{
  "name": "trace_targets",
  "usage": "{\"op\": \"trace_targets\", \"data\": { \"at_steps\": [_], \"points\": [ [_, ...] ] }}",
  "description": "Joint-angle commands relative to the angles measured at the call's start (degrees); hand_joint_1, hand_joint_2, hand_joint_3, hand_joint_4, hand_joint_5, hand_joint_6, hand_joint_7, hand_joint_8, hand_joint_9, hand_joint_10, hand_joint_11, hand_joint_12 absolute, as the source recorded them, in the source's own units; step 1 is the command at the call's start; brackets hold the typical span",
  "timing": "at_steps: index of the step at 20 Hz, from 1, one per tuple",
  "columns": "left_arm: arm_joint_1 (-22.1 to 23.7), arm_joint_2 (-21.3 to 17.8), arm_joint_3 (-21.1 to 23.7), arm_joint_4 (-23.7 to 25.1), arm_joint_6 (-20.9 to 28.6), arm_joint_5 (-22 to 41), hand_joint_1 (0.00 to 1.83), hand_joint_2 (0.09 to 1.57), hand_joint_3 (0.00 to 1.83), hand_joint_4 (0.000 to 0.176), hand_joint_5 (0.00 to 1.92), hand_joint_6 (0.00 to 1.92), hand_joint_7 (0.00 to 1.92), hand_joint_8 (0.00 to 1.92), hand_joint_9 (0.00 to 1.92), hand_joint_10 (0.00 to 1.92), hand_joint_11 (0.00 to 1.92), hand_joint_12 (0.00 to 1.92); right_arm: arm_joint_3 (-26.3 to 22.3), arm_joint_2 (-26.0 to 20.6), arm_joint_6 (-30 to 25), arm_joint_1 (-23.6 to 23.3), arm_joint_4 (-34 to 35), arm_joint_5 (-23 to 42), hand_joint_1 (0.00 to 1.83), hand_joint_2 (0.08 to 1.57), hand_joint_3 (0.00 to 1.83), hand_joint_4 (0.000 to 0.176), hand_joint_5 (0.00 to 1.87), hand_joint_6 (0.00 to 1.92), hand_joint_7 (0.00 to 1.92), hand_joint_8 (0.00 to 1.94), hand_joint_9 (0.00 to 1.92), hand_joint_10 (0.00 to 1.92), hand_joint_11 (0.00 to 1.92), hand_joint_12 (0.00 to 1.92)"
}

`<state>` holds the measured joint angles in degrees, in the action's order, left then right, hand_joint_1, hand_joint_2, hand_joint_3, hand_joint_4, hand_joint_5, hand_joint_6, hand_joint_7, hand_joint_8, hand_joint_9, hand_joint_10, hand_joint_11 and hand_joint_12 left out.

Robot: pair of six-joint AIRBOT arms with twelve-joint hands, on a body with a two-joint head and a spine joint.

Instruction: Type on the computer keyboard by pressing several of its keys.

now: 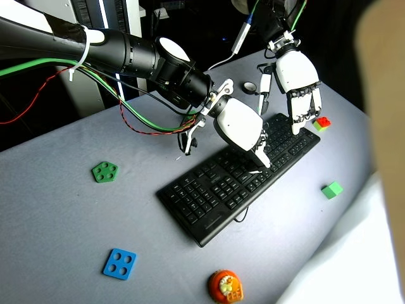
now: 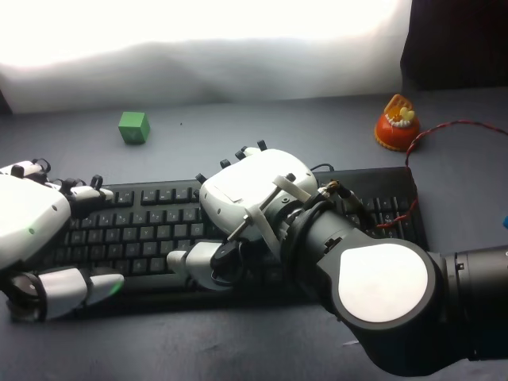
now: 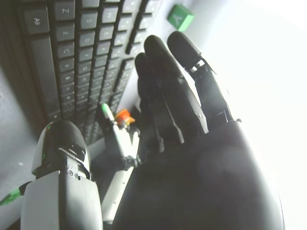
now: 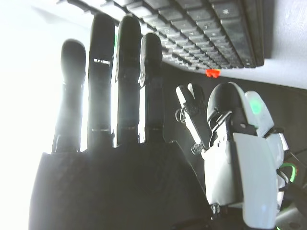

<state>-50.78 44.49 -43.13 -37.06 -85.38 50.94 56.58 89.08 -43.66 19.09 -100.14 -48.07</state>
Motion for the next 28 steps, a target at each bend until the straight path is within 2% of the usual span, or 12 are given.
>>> {"op": "trace_targets", "data": {
  "at_steps": [1,2,4,9,10,12,14,15,20,22,25,28],
  "points": [
    [0.4,0.0,-0.1,1.5,-0.2,5.3,0.11,1.19,0.20,0.034,0.35,0.12,0.41,0.08,0.36,0.16,0.01,1.08,-0.1,0.0,-0.2,-0.8,-4.2,-1.8,0.08,1.06,0.21,0.000,0.48,0.48,0.59,0.23,0.43,0.55,0.00,1.49],
    [0.4,0.1,0.0,1.5,-0.2,5.1,0.09,1.28,0.03,0.032,0.40,0.02,0.44,0.01,0.41,0.04,0.00,1.09,-0.1,0.0,-0.3,-0.8,-4.2,-1.9,0.07,1.14,0.06,0.000,0.56,0.37,0.67,0.07,0.46,0.50,0.00,1.53],
    [-0.3,0.5,0.3,1.5,-0.3,5.0,0.11,1.28,0.01,0.017,0.42,0.01,0.48,0.00,0.46,0.03,0.03,1.10,-0.1,0.0,-0.6,-0.7,-4.2,-2.1,0.09,1.15,0.01,0.000,0.61,0.27,0.72,0.02,0.50,0.52,0.00,1.56],
    [-1.4,1.4,0.1,1.4,-0.2,5.1,0.09,1.27,0.00,0.012,0.39,0.00,0.50,0.00,0.52,0.02,0.03,1.14,-0.1,-0.1,-1.0,-0.2,-4.2,-2.3,0.09,1.15,0.00,0.000,0.63,0.19,0.75,0.01,0.51,0.52,0.00,1.57],
    [-1.8,1.4,0.1,1.5,-0.1,5.3,0.06,1.28,0.00,0.021,0.35,0.00,0.47,0.00,0.50,0.01,0.00,1.18,-0.1,-0.1,-1.0,-0.1,-4.2,-2.3,0.11,1.15,0.00,0.000,0.64,0.17,0.77,0.01,0.53,0.49,0.00,1.57],
    [-2.9,1.6,0.2,1.5,0.7,6.8,0.04,1.28,0.00,0.025,0.38,0.01,0.49,0.01,0.50,0.00,0.00,1.16,-0.4,-0.1,-1.9,0.4,-4.2,-2.6,0.10,1.14,0.00,0.000,0.65,0.15,0.76,0.00,0.52,0.47,0.00,1.56],
    [-3.1,1.8,0.2,1.3,0.9,7.0,0.04,1.28,0.00,0.018,0.45,0.03,0.49,0.00,0.49,0.00,0.00,1.15,-0.8,-0.2,-2.3,1.0,-4.2,-3.7,0.06,1.14,0.00,0.000,0.65,0.14,0.75,0.01,0.52,0.47,0.00,1.56],
    [-3.1,2.0,0.1,1.1,0.9,7.1,0.05,1.29,0.00,0.002,0.52,0.02,0.51,0.00,0.48,0.00,0.00,1.11,-0.9,-0.3,-2.3,1.2,-4.2,-3.7,0.06,1.13,0.00,0.000,0.70,0.16,0.77,0.01,0.52,0.48,0.00,1.55],
    [-3.0,3.9,-0.7,0.8,0.8,8.3,0.08,1.29,0.00,0.000,0.67,0.03,0.53,0.00,0.48,0.00,0.00,1.05,-1.1,-0.3,-2.3,2.0,-4.2,-3.6,0.09,1.16,0.00,0.000,0.95,0.04,0.87,0.00,0.55,0.28,0.00,1.43],
    [-3.0,4.3,-1.0,0.8,0.8,8.3,0.01,1.31,0.01,0.000,0.64,0.01,0.50,0.00,0.46,0.00,0.00,1.00,-1.1,-0.3,-2.3,2.0,-4.2,-3.6,0.08,1.15,0.00,0.000,0.99,0.03,0.91,0.01,0.59,0.27,0.00,1.46],
    [-3.1,4.9,-1.3,0.6,0.5,8.3,0.00,1.31,0.00,0.000,0.56,0.00,0.51,0.01,0.46,0.01,0.00,0.98,-1.1,-0.2,-2.3,2.0,-4.2,-3.9,0.08,1.16,0.00,0.000,0.96,0.00,0.91,0.00,0.59,0.51,0.00,1.60],
    [-3.1,5.7,-1.5,-0.3,0.1,8.3,0.05,1.31,0.00,0.002,0.45,0.00,0.56,0.00,0.55,0.02,0.02,1.12,-1.1,-0.2,-2.3,2.0,-4.2,-4.0,0.05,1.17,0.00,0.000,0.73,0.00,0.94,0.01,0.69,0.71,0.08,1.62]
  ]
}}
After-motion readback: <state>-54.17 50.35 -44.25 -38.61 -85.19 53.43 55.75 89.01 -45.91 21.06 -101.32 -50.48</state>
